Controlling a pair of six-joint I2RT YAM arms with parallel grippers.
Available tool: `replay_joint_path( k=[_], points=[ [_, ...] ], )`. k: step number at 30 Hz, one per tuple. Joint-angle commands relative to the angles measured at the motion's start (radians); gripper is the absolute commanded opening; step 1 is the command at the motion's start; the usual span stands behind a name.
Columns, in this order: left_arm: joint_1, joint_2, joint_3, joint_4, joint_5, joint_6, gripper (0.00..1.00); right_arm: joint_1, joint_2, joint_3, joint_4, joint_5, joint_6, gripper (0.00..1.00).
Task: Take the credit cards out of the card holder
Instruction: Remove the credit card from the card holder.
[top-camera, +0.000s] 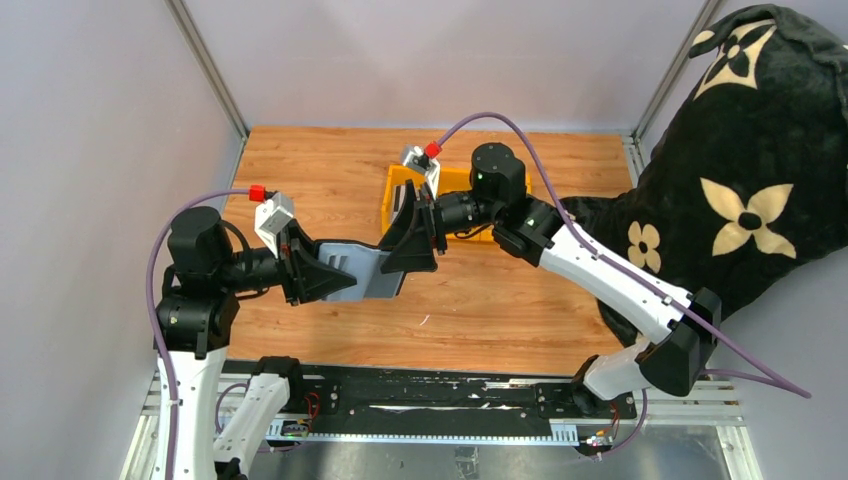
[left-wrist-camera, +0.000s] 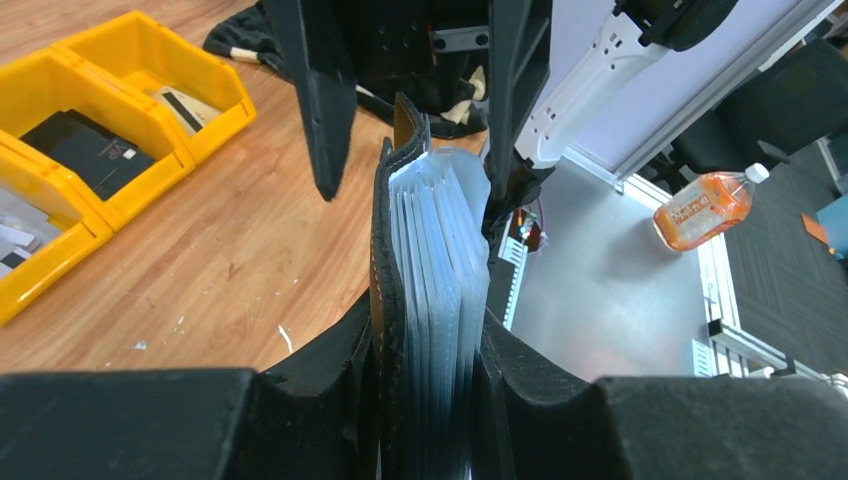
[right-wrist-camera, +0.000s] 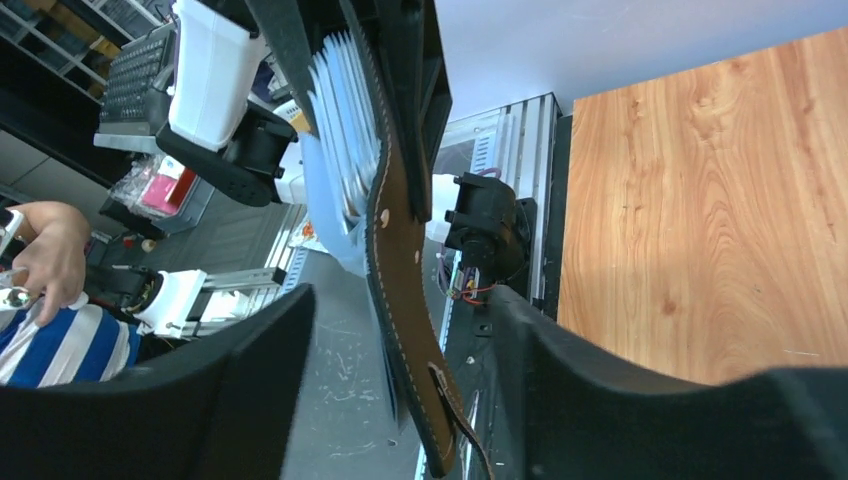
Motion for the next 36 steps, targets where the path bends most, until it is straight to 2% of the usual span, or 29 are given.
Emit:
replay_joint_path(
  k=[1,7,9,10,11,13,14,16,27,33,36],
  points=[
    [-0.001,0.020,0.031,-0.007,0.016,0.072,0.00,0.031,-0.036,-0.049,0.023,-0.015,-0.034,0.64],
    [-0.001,0.029,0.035,-0.007,-0.020,0.115,0.00,0.052,-0.008,-0.034,-0.077,0.089,-0.093,0.26],
    [-0.001,0.036,0.041,-0.007,-0.033,0.115,0.00,0.055,0.001,-0.033,-0.093,0.139,-0.098,0.10],
    [-0.001,0.040,0.040,-0.009,-0.039,0.114,0.01,0.055,0.002,-0.039,-0.092,0.165,-0.097,0.04],
    [-0.002,0.041,0.039,-0.018,-0.046,0.117,0.09,0.055,0.003,-0.047,-0.085,0.187,-0.092,0.01],
    [-0.001,0.044,0.037,-0.056,-0.049,0.140,0.39,0.055,0.001,-0.072,-0.041,0.220,-0.069,0.00],
    [-0.001,0.045,0.034,-0.088,-0.044,0.172,0.51,0.055,-0.002,-0.090,-0.001,0.231,-0.055,0.00],
    [-0.001,0.049,0.033,-0.127,-0.040,0.205,0.57,0.054,-0.007,-0.111,0.051,0.245,-0.034,0.00],
    [-0.001,0.053,0.038,-0.172,-0.045,0.274,0.55,0.043,-0.023,-0.133,0.099,0.228,0.013,0.00],
    [-0.001,0.066,0.056,-0.175,-0.094,0.280,0.47,0.046,-0.048,-0.153,0.123,0.210,0.031,0.00],
    [-0.002,0.076,0.074,-0.147,-0.165,0.229,0.39,0.050,-0.059,-0.163,0.135,0.190,0.031,0.00]
  ],
)
